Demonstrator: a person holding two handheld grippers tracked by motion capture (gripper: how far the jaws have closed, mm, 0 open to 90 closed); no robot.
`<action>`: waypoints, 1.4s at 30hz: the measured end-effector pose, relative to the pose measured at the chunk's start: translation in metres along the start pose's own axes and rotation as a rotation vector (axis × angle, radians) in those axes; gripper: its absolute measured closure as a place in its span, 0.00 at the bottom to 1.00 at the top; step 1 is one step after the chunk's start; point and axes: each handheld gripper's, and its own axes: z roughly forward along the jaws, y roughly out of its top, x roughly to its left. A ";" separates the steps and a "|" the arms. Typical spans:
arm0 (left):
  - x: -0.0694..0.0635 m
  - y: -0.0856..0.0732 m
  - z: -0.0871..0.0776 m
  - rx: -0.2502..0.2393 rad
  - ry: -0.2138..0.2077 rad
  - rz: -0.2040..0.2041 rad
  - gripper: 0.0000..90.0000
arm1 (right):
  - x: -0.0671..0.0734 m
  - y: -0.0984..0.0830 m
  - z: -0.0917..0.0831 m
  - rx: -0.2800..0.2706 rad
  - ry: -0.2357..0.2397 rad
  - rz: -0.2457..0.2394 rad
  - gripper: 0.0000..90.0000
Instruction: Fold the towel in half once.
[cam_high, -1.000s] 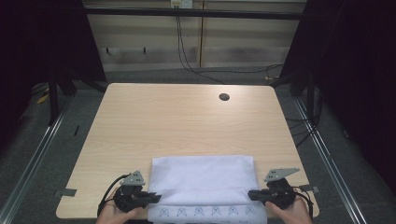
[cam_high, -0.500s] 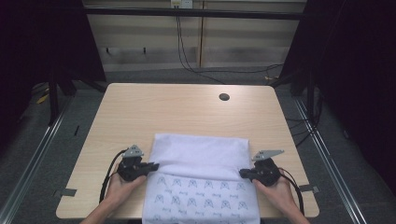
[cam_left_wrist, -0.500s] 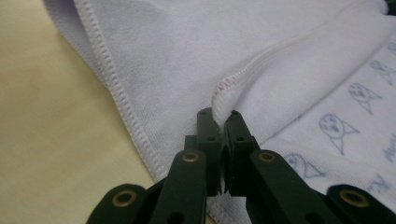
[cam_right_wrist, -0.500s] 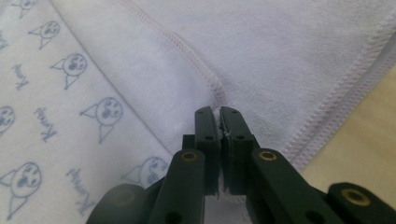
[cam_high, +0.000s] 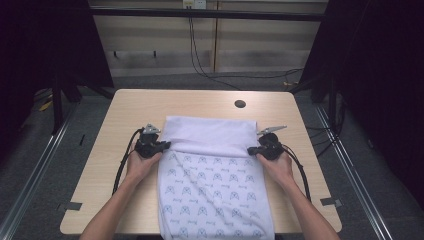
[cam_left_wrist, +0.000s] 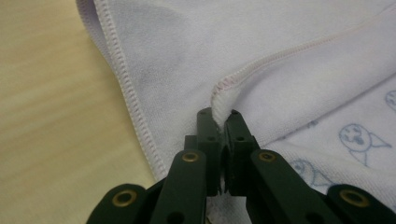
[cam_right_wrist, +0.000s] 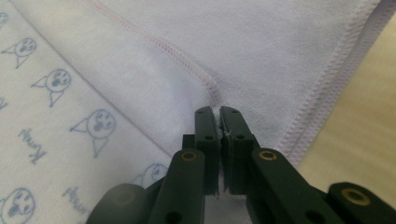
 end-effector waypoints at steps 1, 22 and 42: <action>0.003 0.005 0.004 0.010 0.013 0.015 0.97 | -0.003 0.005 0.004 0.003 -0.010 0.004 0.96; 0.011 0.015 0.013 0.017 0.009 -0.039 0.97 | -0.021 0.034 0.023 0.021 -0.089 0.033 0.96; 0.021 0.049 -0.034 -0.191 -0.092 -0.111 0.96 | -0.028 0.067 -0.018 -0.237 -0.067 0.086 0.95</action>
